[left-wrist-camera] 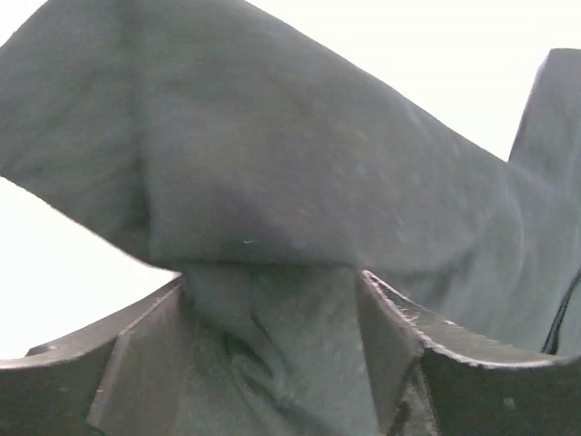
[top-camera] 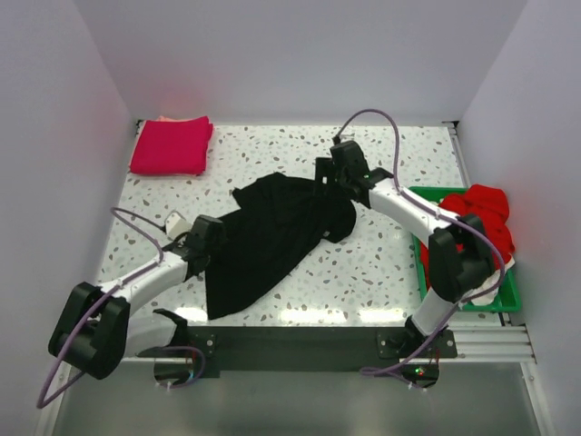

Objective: Fold and stack the t-shirts
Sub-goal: Flatten the tshirt out

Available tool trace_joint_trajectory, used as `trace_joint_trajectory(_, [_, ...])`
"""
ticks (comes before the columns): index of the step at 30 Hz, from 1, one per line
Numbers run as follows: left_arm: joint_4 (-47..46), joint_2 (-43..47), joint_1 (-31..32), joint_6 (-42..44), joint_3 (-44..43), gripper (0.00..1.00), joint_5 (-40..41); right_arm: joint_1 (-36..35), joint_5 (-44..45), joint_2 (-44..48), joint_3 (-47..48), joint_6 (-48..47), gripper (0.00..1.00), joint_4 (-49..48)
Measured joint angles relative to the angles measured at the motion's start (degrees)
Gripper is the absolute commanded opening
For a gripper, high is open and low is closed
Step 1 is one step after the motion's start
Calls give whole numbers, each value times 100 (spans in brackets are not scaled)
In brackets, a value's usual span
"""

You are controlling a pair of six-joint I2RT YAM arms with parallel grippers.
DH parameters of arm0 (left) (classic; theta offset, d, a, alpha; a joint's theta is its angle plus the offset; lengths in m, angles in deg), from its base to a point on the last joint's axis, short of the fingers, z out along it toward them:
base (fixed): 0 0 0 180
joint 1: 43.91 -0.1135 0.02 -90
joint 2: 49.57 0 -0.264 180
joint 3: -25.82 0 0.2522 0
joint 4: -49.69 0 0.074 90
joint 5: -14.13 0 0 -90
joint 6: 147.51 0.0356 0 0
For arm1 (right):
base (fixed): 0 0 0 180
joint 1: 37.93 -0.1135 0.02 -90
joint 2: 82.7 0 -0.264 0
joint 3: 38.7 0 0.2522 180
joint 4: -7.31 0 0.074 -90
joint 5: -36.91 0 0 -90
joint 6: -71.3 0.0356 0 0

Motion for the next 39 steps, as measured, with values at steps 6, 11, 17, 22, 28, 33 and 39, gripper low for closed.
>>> trace_joint_trajectory(6, [-737,-745,-1294,385,-363,68,-450,-275,236,-1163,1443,-348,79,243])
trace_joint_trajectory(11, [-1060,-1285,-2065,750,-765,73,-890,-831,271,-1961,2267,-699,78,461])
trace_joint_trajectory(17, [-940,-1298,-2225,1178,-944,95,-1274,-1478,365,-2745,3038,-1005,78,767])
trace_joint_trajectory(22, [-330,-439,-2229,1351,-857,99,-1270,-1698,496,-3161,3287,-1038,70,940])
trace_joint_trajectory(28, [483,1001,-2234,1333,-483,98,-1060,-1626,514,-3348,3209,-992,54,951])
trace_joint_trajectory(33, [955,1364,-2192,1198,-35,93,-1049,-1600,549,-3353,3198,-922,27,916])
trace_joint_trajectory(39, [1220,1078,-1661,890,168,90,-1003,-1565,688,-3351,3198,-901,0,933])
